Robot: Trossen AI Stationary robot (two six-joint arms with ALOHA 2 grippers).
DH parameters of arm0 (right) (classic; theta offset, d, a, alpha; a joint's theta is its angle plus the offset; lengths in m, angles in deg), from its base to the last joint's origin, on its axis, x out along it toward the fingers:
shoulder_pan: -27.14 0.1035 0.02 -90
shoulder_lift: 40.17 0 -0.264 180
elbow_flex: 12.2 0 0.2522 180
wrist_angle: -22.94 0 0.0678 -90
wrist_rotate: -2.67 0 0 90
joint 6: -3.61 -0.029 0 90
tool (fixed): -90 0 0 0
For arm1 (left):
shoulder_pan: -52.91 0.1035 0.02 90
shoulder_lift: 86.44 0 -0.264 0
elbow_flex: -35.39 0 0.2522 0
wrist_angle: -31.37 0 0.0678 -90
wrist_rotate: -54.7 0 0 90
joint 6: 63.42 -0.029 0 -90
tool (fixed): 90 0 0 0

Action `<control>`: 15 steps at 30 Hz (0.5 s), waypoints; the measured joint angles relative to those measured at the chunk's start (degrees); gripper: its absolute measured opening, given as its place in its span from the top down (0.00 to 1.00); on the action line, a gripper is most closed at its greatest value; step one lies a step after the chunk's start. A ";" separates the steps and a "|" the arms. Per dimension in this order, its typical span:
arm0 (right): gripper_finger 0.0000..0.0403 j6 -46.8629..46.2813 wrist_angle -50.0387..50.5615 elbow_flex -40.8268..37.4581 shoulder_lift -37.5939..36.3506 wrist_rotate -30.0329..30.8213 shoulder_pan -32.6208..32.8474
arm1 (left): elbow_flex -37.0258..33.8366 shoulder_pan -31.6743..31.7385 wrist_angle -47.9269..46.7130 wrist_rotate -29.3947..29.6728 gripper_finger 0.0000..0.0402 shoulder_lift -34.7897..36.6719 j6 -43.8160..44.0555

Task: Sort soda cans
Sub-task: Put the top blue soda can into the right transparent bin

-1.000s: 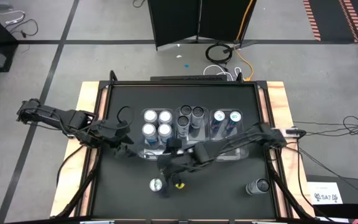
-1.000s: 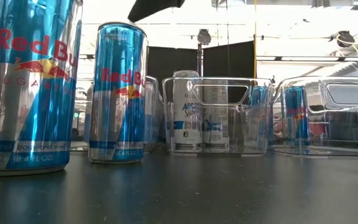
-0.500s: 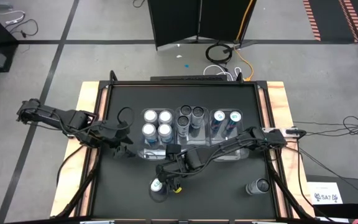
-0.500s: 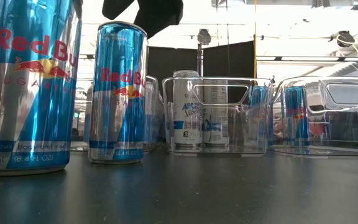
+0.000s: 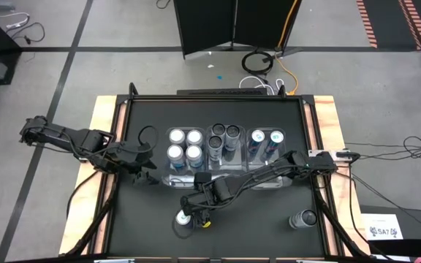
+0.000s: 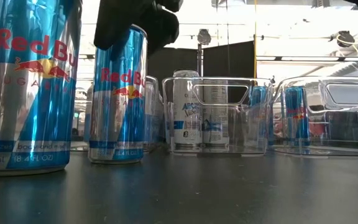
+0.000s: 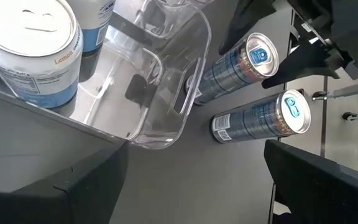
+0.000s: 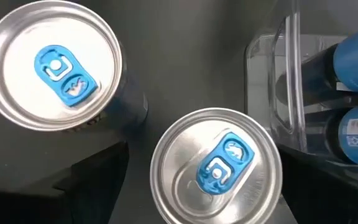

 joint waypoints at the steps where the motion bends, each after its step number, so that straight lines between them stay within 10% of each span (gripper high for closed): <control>1: 0.07 -0.02 -0.04 0.00 0.21 -0.02 0.06 | 0.00 0.00 -0.05 0.00 0.05 0.01 0.00; 15: 0.45 -3.25 0.59 0.01 0.49 -0.56 -0.12 | 0.00 0.00 -0.05 0.00 0.05 0.02 -0.07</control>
